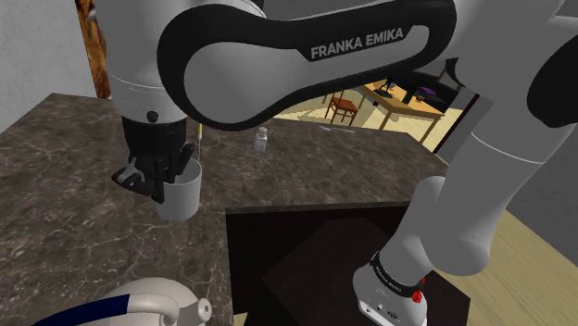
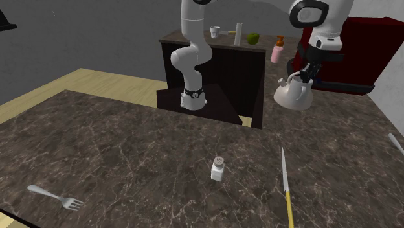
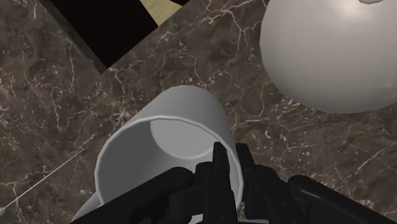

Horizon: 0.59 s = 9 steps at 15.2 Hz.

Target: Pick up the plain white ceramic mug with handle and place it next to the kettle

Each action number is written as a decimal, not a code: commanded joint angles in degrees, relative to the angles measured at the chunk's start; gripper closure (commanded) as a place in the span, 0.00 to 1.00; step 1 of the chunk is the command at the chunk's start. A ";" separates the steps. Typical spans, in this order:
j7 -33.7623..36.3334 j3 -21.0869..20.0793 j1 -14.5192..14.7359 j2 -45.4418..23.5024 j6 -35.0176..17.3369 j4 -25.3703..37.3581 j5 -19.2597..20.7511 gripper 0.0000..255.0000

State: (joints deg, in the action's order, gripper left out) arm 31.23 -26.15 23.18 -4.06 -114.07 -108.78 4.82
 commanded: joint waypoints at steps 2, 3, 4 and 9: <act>0.34 0.02 0.05 -0.60 -2.17 -1.63 0.38 1.00; 0.46 0.02 0.06 -0.83 -2.89 -2.15 0.52 1.00; 0.59 0.04 0.08 -1.07 -3.61 -2.66 0.68 1.00; 1.32 0.12 0.21 -2.47 -7.18 -5.01 1.58 1.00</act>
State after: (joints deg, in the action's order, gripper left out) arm 32.39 -26.05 23.35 -6.24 -120.53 -113.35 6.20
